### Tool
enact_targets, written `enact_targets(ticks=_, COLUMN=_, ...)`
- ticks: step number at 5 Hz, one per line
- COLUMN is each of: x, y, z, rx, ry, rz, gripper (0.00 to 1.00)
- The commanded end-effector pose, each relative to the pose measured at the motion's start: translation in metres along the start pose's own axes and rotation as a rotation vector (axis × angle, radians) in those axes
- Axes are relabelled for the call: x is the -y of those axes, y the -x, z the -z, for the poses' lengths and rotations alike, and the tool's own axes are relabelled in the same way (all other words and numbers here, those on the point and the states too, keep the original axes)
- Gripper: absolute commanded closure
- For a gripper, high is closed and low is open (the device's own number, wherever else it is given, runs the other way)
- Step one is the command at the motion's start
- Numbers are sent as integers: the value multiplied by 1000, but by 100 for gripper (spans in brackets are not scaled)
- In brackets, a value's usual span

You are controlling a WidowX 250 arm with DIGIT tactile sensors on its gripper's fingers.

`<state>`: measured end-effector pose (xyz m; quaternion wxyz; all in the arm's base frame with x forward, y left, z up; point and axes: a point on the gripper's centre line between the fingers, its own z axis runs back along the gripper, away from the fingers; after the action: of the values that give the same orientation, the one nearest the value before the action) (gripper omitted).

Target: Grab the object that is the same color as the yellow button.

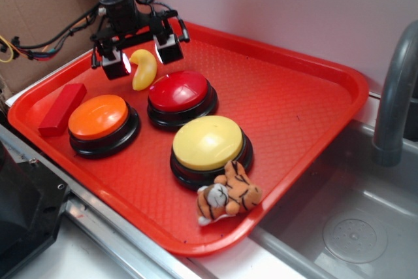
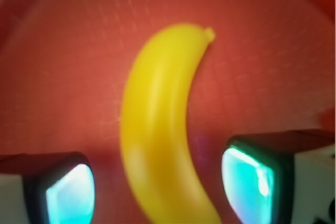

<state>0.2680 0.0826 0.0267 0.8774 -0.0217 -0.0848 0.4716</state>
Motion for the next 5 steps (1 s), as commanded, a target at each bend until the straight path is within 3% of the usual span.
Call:
enact_targets(ticks=1, x=4, y=-18, z=4, rx=59, ry=25, rz=4, gripper=5)
enact_targets(ticks=2, x=8, y=-16, z=7, rx=55, ry=2, rz=34, gripper=100)
enact_targets(ticks=3, x=11, y=-21, z=-21, rx=15, ry=31, rz=113, gripper=100)
enact_targets(ticks=4, x=23, y=-20, z=-62, rx=-52, ry=69, rz=326, gripper=100)
enact_targets(ticks=5, x=36, y=-10, z=-108, rx=-62, ry=65, rz=477, gripper=100)
